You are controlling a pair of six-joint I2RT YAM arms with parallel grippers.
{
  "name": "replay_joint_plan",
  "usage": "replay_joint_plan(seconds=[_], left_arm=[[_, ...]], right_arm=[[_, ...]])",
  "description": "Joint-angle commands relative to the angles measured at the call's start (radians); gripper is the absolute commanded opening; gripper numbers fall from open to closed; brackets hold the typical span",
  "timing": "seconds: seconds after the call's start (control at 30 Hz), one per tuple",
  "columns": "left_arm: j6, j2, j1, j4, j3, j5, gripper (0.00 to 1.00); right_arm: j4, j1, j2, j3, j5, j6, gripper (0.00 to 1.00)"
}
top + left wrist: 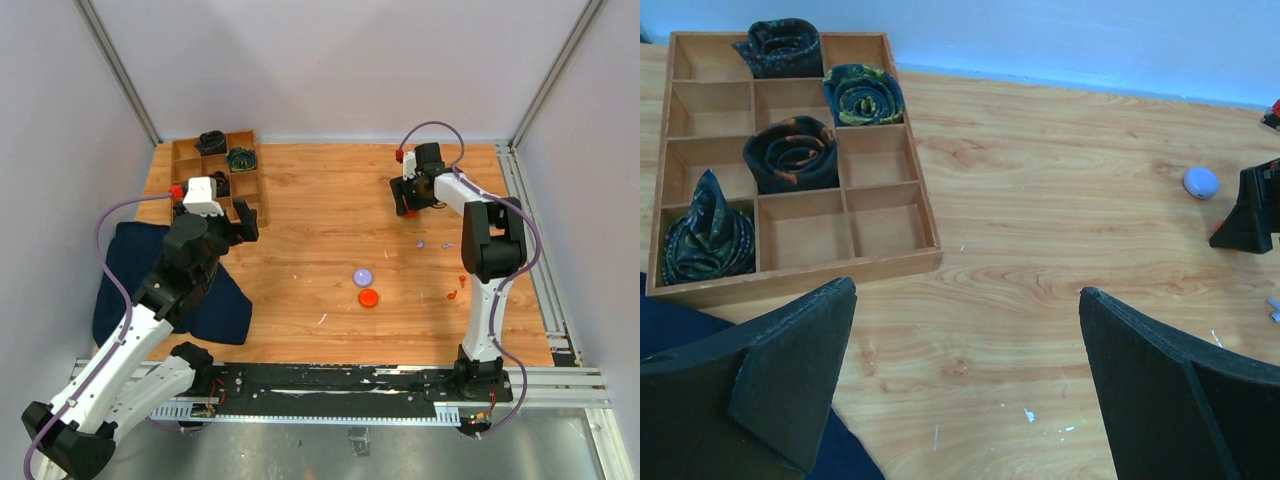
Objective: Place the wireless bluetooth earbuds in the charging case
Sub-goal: Pick up the charging case at the center of the board.
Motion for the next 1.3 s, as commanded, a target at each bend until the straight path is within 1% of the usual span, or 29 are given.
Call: replay_joint_plan(seconds=[0.0, 0.1, 0.17, 0.33, 0.43, 0.63, 0.8, 0.9, 1.0, 1.1, 1.27], left_arm=[[0.001, -0.003, 0.014, 0.034, -0.013, 0.011, 0.99], [0.002, -0.002, 0.016, 0.038, -0.015, 0.025, 0.99], [0.006, -0.001, 0.016, 0.042, -0.017, 0.044, 0.99], [0.017, -0.001, 0.016, 0.046, -0.018, 0.104, 0.99], [0.016, 0.000, 0.016, 0.044, -0.016, 0.123, 0.99], [-0.001, 0.000, 0.016, 0.064, -0.032, 0.210, 0.99], [-0.011, 0.023, 0.016, 0.071, -0.021, 0.360, 0.99], [-0.041, 0.059, 0.016, 0.067, 0.003, 0.452, 0.99], [-0.071, 0.093, 0.016, 0.067, 0.017, 0.563, 0.99], [-0.096, 0.128, 0.016, 0.056, 0.027, 0.647, 0.99], [-0.155, 0.176, 0.016, 0.064, 0.032, 0.784, 0.99]], right_arm=[[-0.067, -0.019, 0.024, 0.028, 0.026, 0.022, 0.59], [-0.065, -0.018, 0.002, 0.008, 0.022, 0.014, 0.51], [-0.065, -0.017, -0.027, -0.009, 0.015, 0.000, 0.49], [-0.066, -0.011, -0.124, -0.086, -0.020, -0.048, 0.47], [-0.061, 0.004, -0.219, -0.142, -0.039, -0.078, 0.47], [-0.061, 0.054, -0.399, -0.248, -0.092, -0.148, 0.47], [-0.112, 0.124, -0.556, -0.297, -0.126, -0.255, 0.48], [-0.143, 0.181, -0.641, -0.318, -0.130, -0.323, 0.48], [-0.155, 0.232, -0.719, -0.340, -0.169, -0.380, 0.48], [-0.160, 0.300, -0.782, -0.359, -0.228, -0.446, 0.48], [-0.191, 0.434, -0.847, -0.360, -0.236, -0.549, 0.48]])
